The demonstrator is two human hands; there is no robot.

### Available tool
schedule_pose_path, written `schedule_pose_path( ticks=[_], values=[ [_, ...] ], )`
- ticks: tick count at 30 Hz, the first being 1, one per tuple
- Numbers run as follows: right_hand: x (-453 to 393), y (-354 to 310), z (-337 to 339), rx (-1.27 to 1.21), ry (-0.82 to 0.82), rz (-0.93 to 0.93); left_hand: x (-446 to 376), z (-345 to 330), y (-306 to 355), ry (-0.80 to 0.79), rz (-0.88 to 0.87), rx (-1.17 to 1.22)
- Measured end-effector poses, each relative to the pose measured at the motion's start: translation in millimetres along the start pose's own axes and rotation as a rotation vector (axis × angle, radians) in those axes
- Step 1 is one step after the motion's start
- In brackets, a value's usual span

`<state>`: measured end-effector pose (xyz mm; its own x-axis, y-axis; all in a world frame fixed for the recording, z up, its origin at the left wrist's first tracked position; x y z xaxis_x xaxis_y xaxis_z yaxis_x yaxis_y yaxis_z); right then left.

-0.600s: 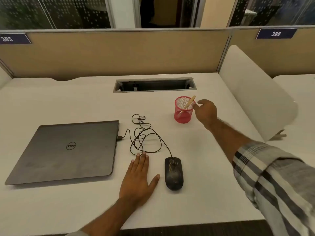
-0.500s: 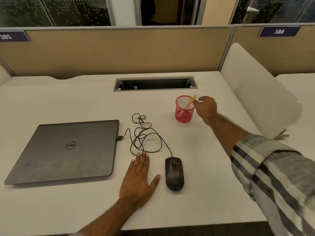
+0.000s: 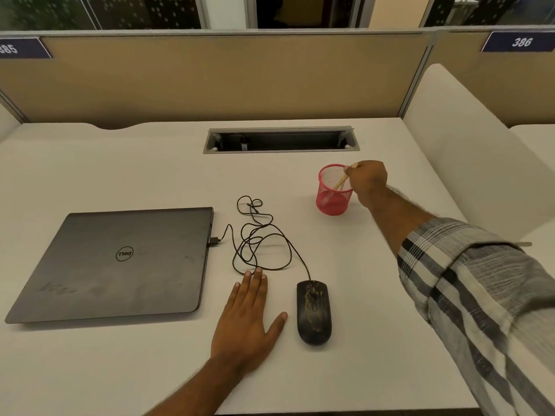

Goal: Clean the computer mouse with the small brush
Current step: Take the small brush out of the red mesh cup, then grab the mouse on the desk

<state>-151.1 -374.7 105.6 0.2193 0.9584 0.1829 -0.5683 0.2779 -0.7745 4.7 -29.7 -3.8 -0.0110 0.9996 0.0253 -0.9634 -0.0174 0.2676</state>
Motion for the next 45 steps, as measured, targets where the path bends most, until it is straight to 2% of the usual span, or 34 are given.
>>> schedule_pose_path(
  ticks=[7, 18, 28, 35, 39, 45],
  values=[
    [10, -8, 3, -0.084, 0.135, 0.102, 0, -1, -2, 0.002, -0.001, 0.004],
    [36, -7, 40, -0.277, 0.178, 0.128, 0, -2, -1, 0.010, -0.005, 0.012],
    [115, 39, 67, -0.594, 0.021, 0.049, 0, -1, -3, -0.024, -0.018, 0.033],
    [161, 103, 57, -0.837, -0.138, -0.137, 11, 16, 14, 0.222, -0.081, 0.272],
    [184, 134, 42, -0.931, -0.209, -0.297, -4, 26, 25, 0.060, -0.118, 0.364],
    [209, 154, 24, -1.007, -0.238, -0.461, -30, 27, 28, -0.241, -0.134, 0.293]
  ],
)
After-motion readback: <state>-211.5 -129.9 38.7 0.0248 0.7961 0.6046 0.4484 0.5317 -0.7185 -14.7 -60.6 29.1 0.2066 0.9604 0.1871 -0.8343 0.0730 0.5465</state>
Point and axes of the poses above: each hand's wrist, its own x-axis away from the middle knuckle, its own z-axis out of the back of the hand, y = z × x, the point moved 3 cm from there along -x, towards the middle knuckle, and after that the axes turned 9 degrees about -z, right-handed, at the moved point
